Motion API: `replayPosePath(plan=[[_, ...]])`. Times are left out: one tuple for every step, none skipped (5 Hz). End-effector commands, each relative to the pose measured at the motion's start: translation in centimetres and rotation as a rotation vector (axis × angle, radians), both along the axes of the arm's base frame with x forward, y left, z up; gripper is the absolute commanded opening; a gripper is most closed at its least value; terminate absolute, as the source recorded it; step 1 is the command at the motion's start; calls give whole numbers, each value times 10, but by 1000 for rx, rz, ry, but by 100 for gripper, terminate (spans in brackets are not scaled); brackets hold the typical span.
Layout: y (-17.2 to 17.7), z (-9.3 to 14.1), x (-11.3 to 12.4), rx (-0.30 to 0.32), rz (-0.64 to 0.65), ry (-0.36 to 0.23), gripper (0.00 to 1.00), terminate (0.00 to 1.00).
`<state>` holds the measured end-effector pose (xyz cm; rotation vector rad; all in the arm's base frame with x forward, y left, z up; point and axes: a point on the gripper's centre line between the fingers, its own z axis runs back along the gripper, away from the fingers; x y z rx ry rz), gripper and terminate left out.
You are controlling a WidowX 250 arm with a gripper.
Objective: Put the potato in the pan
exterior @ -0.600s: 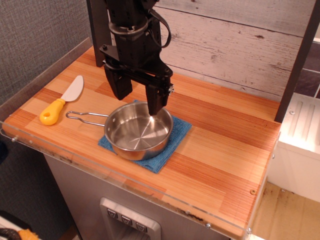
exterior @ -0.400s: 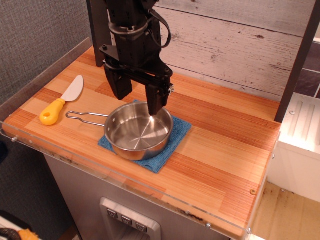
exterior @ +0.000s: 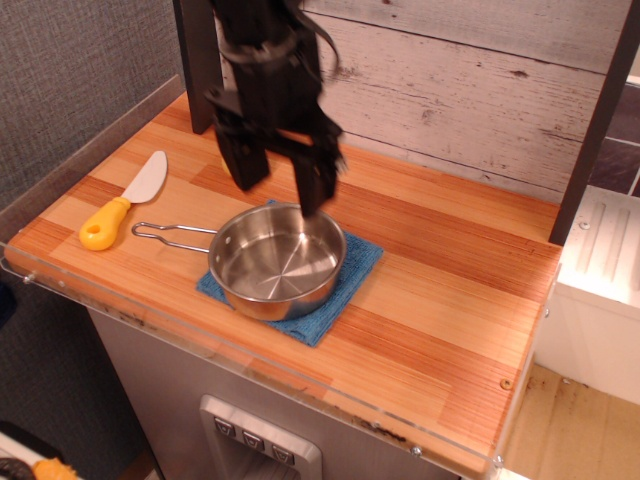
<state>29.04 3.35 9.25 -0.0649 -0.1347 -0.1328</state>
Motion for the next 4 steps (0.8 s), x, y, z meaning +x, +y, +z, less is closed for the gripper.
replayPosePath(plan=[[46,27,45,21,47,-87,100,0],[63,20,67,54,43,-74,100,0],[70,3,75,104,22,-31,100,0],[80,-14,72,109,70,-3,100,0]])
